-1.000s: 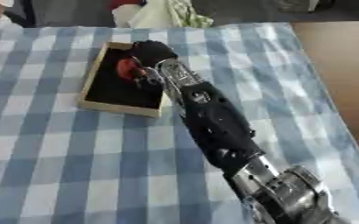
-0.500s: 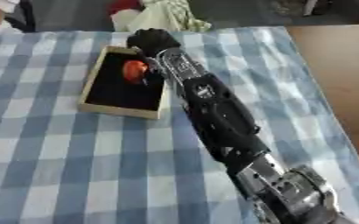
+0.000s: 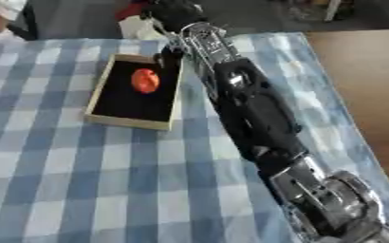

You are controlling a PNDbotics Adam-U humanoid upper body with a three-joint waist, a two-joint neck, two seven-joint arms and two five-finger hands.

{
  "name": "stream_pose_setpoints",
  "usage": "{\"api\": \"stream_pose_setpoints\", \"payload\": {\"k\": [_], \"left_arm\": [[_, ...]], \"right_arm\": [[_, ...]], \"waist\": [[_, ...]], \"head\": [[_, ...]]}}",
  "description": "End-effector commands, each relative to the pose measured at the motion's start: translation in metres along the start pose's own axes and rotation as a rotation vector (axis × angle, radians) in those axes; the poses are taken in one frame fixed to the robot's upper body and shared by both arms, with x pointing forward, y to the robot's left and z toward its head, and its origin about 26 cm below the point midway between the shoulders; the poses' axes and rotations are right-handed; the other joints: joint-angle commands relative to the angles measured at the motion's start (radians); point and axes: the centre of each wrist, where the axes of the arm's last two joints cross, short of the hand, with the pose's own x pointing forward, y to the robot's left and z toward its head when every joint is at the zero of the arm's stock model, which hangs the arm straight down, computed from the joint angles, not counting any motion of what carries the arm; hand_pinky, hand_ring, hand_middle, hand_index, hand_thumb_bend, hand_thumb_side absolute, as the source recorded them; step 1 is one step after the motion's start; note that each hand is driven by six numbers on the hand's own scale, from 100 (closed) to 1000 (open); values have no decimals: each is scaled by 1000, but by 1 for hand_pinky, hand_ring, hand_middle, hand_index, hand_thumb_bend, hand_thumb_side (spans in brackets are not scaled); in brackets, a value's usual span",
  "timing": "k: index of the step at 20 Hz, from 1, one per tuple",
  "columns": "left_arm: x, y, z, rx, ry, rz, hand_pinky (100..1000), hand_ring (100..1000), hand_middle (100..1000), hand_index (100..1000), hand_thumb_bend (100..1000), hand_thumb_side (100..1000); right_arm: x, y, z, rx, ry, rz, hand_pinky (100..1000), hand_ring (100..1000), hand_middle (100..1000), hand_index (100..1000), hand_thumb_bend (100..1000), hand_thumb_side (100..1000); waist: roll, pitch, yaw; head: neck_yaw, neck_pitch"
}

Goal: Pick up objects on the table and place them in the box.

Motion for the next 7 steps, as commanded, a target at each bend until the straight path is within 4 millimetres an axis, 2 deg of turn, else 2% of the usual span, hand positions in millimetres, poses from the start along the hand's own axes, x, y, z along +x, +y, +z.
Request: {"api": "stream_pose_setpoints", "payload": {"k": [1,3,6,7], "left_arm": [[5,5,-6,0,-29,-16,742,753,717,824,551,667],[4,6,-6,0,-28,-20,742,753,717,824,551,667],[4,7,-6,1,-27,-25,743,753,717,823,551,667],[4,7,-5,1,-27,-27,743,753,717,823,550,667]], "right_arm": [[-12,-34,9,-89,-16,21,798,729,588,840,364,100],[-19,-44,16,-121,-27,28,795,722,579,833,338,100],[-29,-57,30,-170,-39,41,785,709,566,817,206,122],[-33,-60,35,-188,-40,44,784,708,566,816,196,127]], "waist": [[3,-27,-3],[3,-29,-8],[2,-31,-14],[2,-32,-16]], "head": [[5,10],[9,14],[17,20],[19,22]]}}
